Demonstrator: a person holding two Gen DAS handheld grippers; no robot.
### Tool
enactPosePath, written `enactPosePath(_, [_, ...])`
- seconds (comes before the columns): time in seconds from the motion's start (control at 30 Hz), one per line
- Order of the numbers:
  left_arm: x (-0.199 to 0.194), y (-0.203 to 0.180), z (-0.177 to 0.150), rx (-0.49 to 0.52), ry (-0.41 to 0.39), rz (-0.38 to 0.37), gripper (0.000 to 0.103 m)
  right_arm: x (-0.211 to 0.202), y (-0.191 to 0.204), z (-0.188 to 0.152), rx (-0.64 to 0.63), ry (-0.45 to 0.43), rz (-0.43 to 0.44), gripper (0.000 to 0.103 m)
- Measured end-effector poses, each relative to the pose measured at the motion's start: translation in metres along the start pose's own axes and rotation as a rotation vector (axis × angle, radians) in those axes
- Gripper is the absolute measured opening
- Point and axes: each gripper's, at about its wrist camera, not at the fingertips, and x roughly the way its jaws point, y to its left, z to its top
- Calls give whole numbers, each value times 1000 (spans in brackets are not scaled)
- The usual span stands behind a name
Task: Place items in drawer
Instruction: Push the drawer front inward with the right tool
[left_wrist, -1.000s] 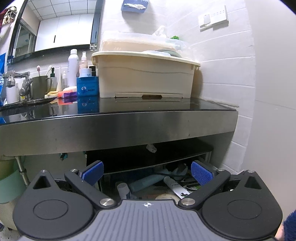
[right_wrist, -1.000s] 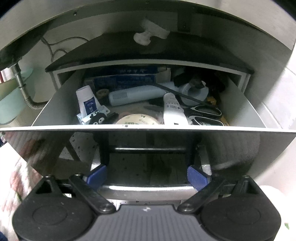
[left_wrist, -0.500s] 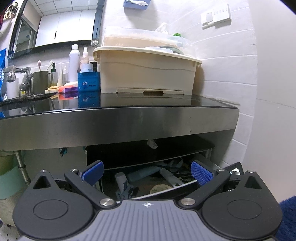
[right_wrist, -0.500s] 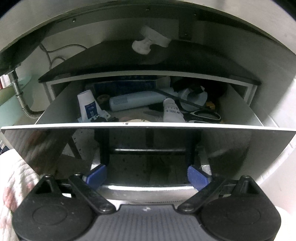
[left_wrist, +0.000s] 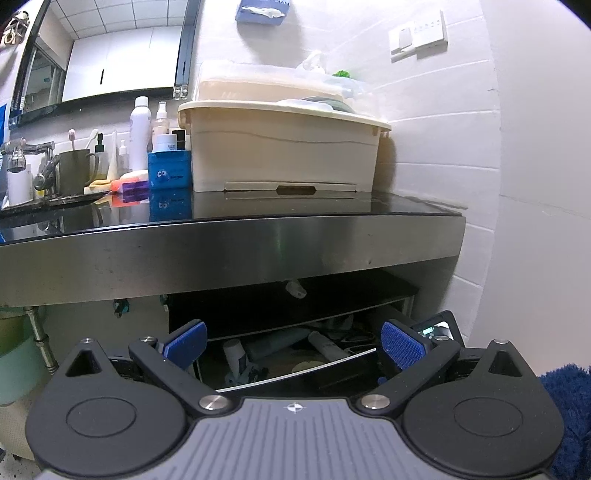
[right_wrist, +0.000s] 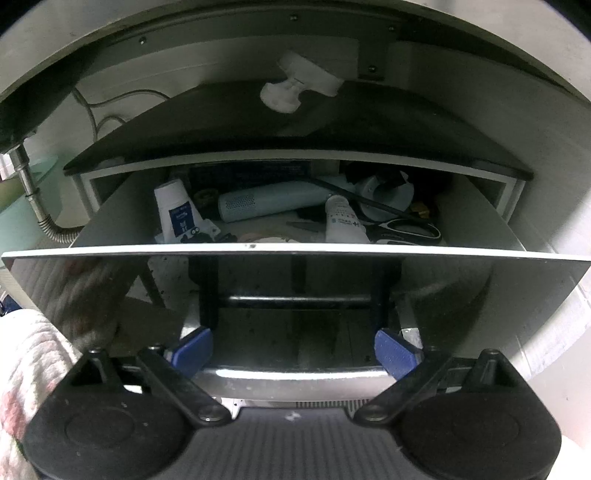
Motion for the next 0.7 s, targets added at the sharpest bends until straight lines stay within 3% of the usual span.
enactPosePath(0.7, [7,8,1,-29,0,4,102,5,2,10,-3,14,3,97])
